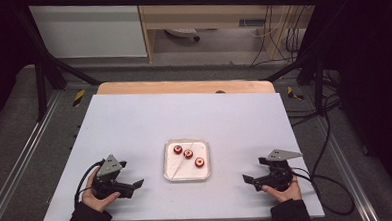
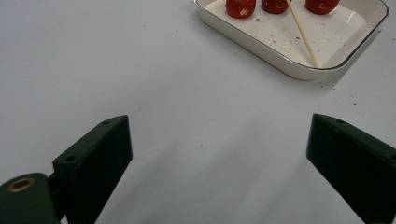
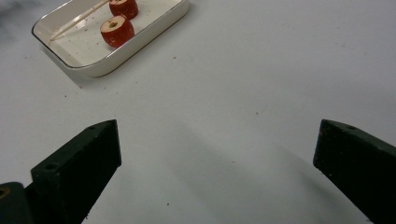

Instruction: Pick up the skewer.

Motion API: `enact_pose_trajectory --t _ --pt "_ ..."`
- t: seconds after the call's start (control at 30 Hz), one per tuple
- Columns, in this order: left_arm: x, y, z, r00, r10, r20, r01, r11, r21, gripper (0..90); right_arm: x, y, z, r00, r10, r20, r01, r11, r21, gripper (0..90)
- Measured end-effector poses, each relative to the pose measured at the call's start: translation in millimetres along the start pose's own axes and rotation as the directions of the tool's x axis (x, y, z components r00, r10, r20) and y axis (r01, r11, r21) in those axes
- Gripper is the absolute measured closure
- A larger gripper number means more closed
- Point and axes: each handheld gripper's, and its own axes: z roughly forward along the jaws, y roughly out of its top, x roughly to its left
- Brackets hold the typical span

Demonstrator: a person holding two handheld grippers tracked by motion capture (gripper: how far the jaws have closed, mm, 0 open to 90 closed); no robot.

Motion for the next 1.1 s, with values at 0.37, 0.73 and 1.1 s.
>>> enact_pose_trajectory --t 0.37,0.73,1.1 --pt "-11.0 9.0 6.5 0.9997 0.004 0.025 -0.004 1.0 0.008 5.3 0.6 -0.2 0.1 1.0 0.006 0.0 -0.006 1.0 0.005 1.2" --pt "-21.9 21.3 13.0 0.9995 0.004 0.032 -0.004 0.9999 0.016 5.7 0.6 0.0 -0.4 1.0 0.004 0.001 -0.004 1.0 0.002 1.2" --pt "-35.9 45.8 25.6 0.9999 0.008 0.014 -0.009 0.9989 0.047 7.5 0.6 0.1 -0.7 1.0 0.0 0.003 0.0 1.0 0.004 1.3"
